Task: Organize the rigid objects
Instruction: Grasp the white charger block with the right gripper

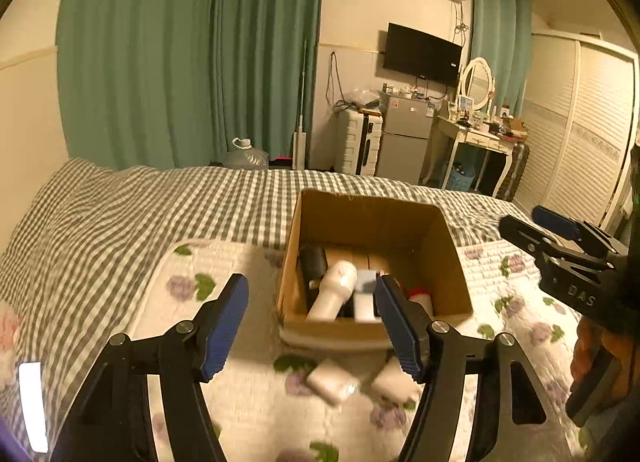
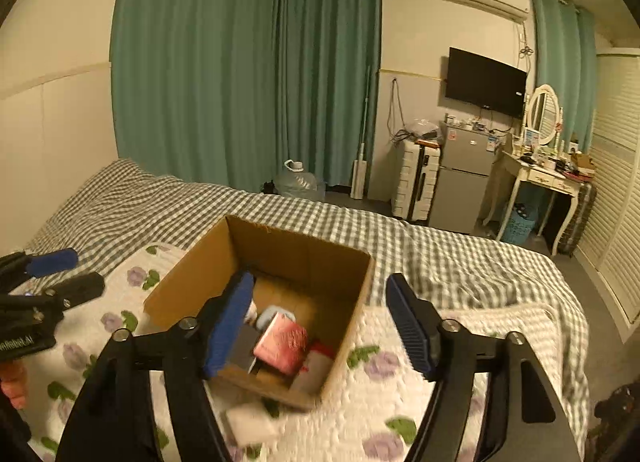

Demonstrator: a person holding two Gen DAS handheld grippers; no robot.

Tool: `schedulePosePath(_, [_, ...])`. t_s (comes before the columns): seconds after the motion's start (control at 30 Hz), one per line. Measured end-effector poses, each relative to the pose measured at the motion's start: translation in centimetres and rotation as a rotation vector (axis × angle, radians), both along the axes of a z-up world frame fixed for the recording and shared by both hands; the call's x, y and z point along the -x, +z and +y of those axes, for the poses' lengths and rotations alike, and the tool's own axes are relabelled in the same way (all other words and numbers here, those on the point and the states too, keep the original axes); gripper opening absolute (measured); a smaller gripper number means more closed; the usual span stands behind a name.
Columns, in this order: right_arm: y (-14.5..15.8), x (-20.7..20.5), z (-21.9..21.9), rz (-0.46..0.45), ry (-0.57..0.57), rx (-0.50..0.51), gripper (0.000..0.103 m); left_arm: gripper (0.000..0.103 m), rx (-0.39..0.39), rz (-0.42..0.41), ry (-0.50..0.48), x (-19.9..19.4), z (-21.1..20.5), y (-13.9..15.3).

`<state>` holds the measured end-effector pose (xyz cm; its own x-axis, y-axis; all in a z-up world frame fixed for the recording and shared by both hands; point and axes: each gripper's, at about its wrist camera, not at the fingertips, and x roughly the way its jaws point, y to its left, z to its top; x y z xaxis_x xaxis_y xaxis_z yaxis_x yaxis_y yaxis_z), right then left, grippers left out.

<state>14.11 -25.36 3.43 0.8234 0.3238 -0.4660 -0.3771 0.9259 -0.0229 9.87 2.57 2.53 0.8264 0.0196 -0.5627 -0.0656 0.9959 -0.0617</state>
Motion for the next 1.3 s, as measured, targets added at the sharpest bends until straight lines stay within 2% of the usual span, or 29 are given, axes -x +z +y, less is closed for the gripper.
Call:
schedulePosePath(0.17, [-0.4,3.4,-0.5,-0.012,0.004,0.004,0.088,0.072,-0.013,-0.008,0.012,3.3,0.1,-0.7])
schedulePosePath(0.3, [-2.9,4.1,0.4,0.014,0.019,0.027,0.094,0.073,-0.003,0.014,0.029,3.7,0.1,-2.8])
schedulePosePath(0.4, [-6.2,3.4,1.3,0.085,0.029,0.033,0.095,0.073,-0.007,0.040,0.038,3.1,0.0,-5.3])
schedulePosePath(0.53, [-10.4,2.2,2.0,0.171,0.043,0.047,0.095,0.073,-0.053,0.058,0.045,2.1,-0.2,-9.4])
schedulePosePath(0.63, [-13.1,1.0,2.8,0.233,0.077,0.050,0.095,0.073,-0.055,0.146,0.035,1.0,0.1,-12.1])
schedulePosePath(0.73, [-14.9,0.1,3.7,0.277,0.083,0.087,0.095,0.073,-0.101,0.154,0.059,0.7,-0.1,-12.6])
schedulePosePath(0.87, [-16.2,-0.3,5.6,0.285,0.119,0.143,0.094,0.073,-0.093,0.159,0.054,0.7,-0.1,-12.6])
schedulePosePath(0.97, [-17.7,-1.0,6.7,0.309,0.118,0.187,0.088,0.073,-0.100,0.175,0.052,0.6,-0.3,-12.9])
schedulePosePath(1.03, [-18.5,-1.6,7.0,0.338,0.118,0.196,0.078,0.073,-0.113,0.177,0.052,0.5,-0.4,-13.2])
schedulePosePath(1.17, [-19.5,-2.1,6.9,0.386,0.132,0.173,0.075,0.073,-0.127,0.186,0.050,0.5,-0.7,-13.8])
schedulePosePath(1.27, [-20.1,-2.0,6.9,0.401,0.146,0.193,0.074,0.073,-0.119,0.196,0.047,0.4,-0.7,-14.2])
schedulePosePath(1.3, [-20.2,-1.9,6.9,0.398,0.149,0.201,0.067,0.073,-0.115,0.197,0.045,0.5,-0.7,-14.3])
